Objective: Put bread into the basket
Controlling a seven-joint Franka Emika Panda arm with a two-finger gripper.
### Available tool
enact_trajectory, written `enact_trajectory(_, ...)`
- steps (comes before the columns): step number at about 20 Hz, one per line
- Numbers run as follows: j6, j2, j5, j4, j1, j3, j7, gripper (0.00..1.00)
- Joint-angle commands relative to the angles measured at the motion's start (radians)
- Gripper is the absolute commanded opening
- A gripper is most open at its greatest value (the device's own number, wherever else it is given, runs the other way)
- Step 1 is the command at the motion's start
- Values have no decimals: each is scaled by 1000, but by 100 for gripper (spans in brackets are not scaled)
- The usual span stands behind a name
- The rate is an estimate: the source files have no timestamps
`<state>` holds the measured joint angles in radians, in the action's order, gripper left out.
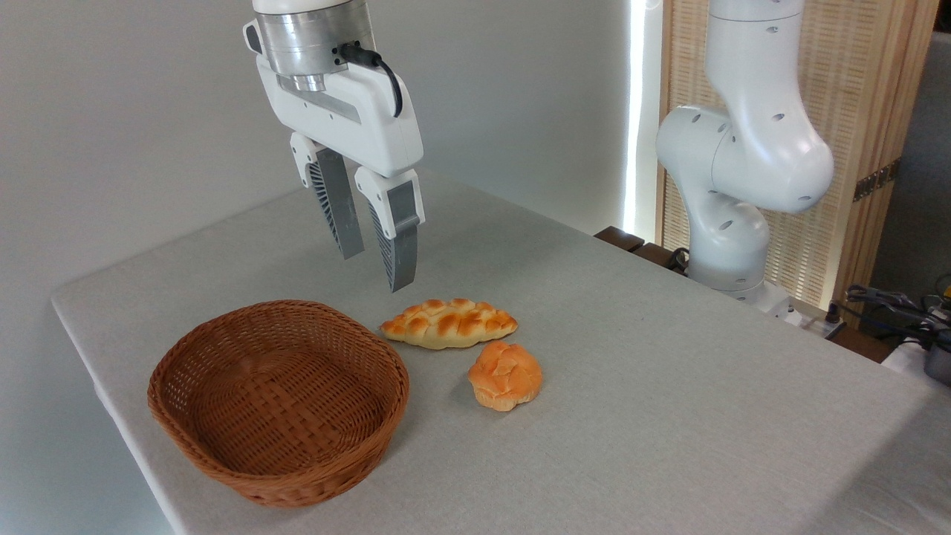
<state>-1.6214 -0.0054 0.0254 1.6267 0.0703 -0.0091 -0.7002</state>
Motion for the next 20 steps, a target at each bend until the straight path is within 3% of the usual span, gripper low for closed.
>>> enact_trajectory(1, 20, -7, -12, 10, 0, -6, 2, 100)
enact_trajectory(13, 11, -14, -9, 25, 0, -9, 4, 100)
enact_trajectory(15, -15, -42, 2, 88, 5, -31, 4, 100)
enact_trajectory(20, -207, -209, 10, 410, 20, -83, 5, 100)
